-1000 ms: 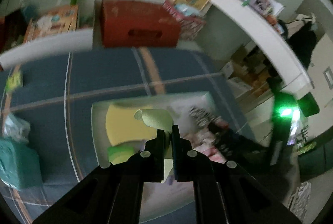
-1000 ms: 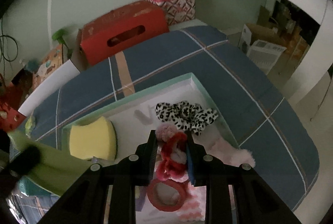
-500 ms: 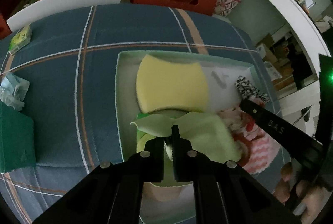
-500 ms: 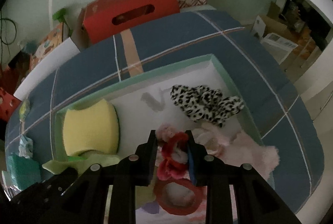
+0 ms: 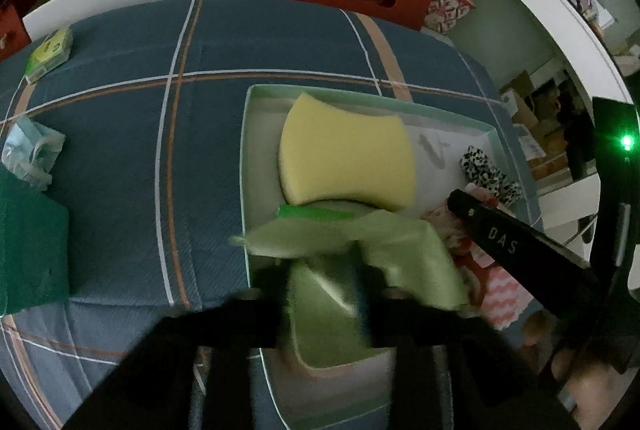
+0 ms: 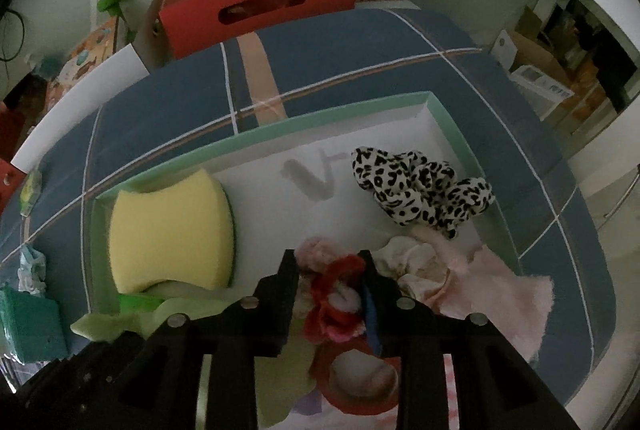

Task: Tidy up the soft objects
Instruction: 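Carry the cloth and flower toy into the white tray while both tools release, then withdraw both open tools from the tray toward the blue face mask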

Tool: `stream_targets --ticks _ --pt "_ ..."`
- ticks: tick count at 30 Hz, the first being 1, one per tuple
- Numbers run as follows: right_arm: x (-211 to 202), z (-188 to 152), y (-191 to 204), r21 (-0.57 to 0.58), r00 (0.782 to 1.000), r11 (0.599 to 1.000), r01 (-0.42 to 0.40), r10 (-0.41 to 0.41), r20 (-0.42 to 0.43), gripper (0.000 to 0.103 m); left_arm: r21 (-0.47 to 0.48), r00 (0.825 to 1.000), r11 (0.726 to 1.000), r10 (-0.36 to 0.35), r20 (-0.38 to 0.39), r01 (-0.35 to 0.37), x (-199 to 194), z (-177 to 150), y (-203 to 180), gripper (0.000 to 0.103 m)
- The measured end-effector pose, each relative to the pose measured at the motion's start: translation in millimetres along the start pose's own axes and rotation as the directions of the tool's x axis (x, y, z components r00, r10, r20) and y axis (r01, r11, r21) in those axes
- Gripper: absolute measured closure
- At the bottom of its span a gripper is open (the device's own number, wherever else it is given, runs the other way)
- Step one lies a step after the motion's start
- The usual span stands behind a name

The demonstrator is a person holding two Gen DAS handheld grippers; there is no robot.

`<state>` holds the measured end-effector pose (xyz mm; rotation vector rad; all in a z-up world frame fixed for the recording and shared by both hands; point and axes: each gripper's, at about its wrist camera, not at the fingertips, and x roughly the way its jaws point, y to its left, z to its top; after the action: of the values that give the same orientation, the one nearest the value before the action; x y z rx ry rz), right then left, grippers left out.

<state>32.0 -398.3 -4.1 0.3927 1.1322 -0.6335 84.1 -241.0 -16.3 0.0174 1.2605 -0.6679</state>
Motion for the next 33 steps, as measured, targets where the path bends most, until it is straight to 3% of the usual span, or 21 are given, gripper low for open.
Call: stream_targets --ticks 1,3,7,11,18,21,33 --pt "-3.2 0.1 0.6 -0.002 1.0 1.0 0.001 -0.001 0.006 0.064 -0.007 1.0 1.0 -0.005 0.006 0.005 -4.2 -0.3 1.8 0.043" --pt "-11.2 0.9 1.7 -0.005 1.0 1.0 0.012 -0.012 0.025 0.045 -0.012 1.0 1.0 -0.007 0.023 0.007 -11.1 0.9 2.0 0.042" --pt "-26.3 2.7 4.3 -0.012 0.997 1.0 0.028 -0.027 0.066 0.043 0.003 0.998 1.0 0.016 0.062 -0.016 -25.0 2.9 -0.5 0.04" --pt "-39.8 3.4 4.2 -0.008 0.994 0.999 0.04 -0.039 0.102 0.025 0.001 0.995 1.0 0.024 0.095 -0.024 -36.3 5.9 0.1 0.022" --pt "-41.3 4.8 3.5 0.006 0.99 0.996 0.094 -0.095 0.104 0.004 -0.038 0.99 0.996 0.079 0.114 -0.075 -44.7 10.7 11.4 0.017" --pt "-42.1 4.9 3.0 0.009 0.99 0.995 0.097 -0.098 0.105 0.0 -0.051 0.989 0.995 0.093 0.119 -0.087 -45.3 11.7 15.7 0.017" --pt "-57.9 1.6 11.8 0.0 0.987 0.998 0.063 -0.062 0.145 0.0 -0.065 0.985 0.993 0.111 0.135 -0.103 -54.2 10.0 19.5 0.017"
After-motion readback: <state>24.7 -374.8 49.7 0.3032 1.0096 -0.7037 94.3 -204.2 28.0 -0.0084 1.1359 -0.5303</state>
